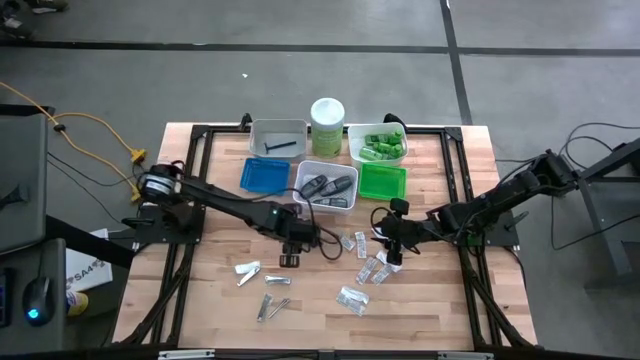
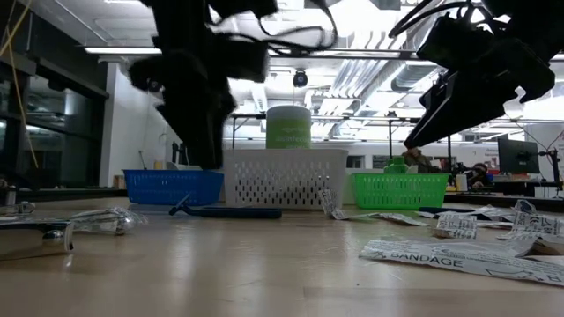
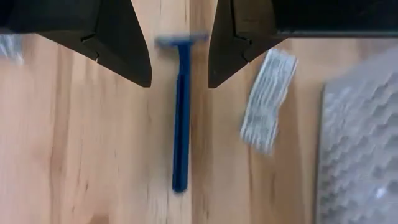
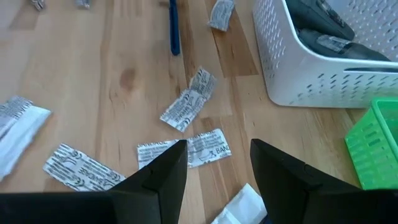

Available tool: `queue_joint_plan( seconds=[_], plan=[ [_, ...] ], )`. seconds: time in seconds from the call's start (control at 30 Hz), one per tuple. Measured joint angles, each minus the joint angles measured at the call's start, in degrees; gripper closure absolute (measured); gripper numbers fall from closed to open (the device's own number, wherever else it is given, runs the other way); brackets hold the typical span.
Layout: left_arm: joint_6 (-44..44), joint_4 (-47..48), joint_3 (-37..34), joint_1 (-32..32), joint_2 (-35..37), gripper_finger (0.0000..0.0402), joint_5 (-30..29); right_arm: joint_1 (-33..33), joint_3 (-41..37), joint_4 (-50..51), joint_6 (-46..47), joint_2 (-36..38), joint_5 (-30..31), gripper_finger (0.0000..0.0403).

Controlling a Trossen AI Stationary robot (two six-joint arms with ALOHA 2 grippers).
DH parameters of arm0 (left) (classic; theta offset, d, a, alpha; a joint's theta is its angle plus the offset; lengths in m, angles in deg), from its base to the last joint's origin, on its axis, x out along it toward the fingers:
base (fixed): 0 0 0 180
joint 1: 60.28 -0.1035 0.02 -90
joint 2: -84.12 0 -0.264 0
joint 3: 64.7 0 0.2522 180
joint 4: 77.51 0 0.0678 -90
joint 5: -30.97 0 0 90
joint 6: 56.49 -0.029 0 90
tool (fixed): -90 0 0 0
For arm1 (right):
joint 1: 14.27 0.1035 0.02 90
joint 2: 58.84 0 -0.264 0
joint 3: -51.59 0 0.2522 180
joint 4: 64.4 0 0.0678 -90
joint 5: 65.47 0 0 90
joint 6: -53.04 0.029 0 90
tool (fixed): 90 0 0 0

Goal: Pick & Place Travel size toiletries
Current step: Put the blue razor into the grey bin

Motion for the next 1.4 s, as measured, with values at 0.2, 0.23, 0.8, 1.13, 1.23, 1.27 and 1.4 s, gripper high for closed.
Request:
queue_joint_plan(
  seconds=[0.2, 0.23, 0.8, 1.13, 1.23, 1.27, 1.4],
  plan=[
    [0.0, -1.4, 0.0, 0.0, -2.5, 0.0244, 0.9, 0.0, 0.0, 0.0, 0.0, 0.0, 0.0, 0.0234],
    [0.0, -1.6, 0.0, 0.0, -2.9, 0.0244, 0.9, 0.0, 0.0, -0.1, 0.0, 0.0, 0.0, 0.0234],
    [0.5, -1.2, -0.3, -3.0, -7.0, 0.0244, 4.0, 0.0, 0.0, -0.1, 0.0, 0.0, 0.0, 0.0234],
    [2.9, -2.8, -3.8, -3.8, -6.7, 0.0247, 6.9, 0.0, 0.0, 0.5, 0.0, 0.0, 0.0, 0.0234],
    [4.2, -2.7, -4.5, -3.7, -6.7, 0.0261, 6.9, 0.0, 0.0, 0.4, 0.0, 0.0, 0.0, 0.0234],
    [4.4, -2.7, -4.5, -3.7, -6.7, 0.0269, 6.9, 0.0, 0.0, 0.4, 0.0, 0.0, 0.0, 0.0234],
    [4.5, -2.4, -4.6, -3.7, -6.7, 0.031, 7.4, 0.0, 0.0, 0.3, 0.0, 0.0, 0.0, 0.0234]
  ],
)
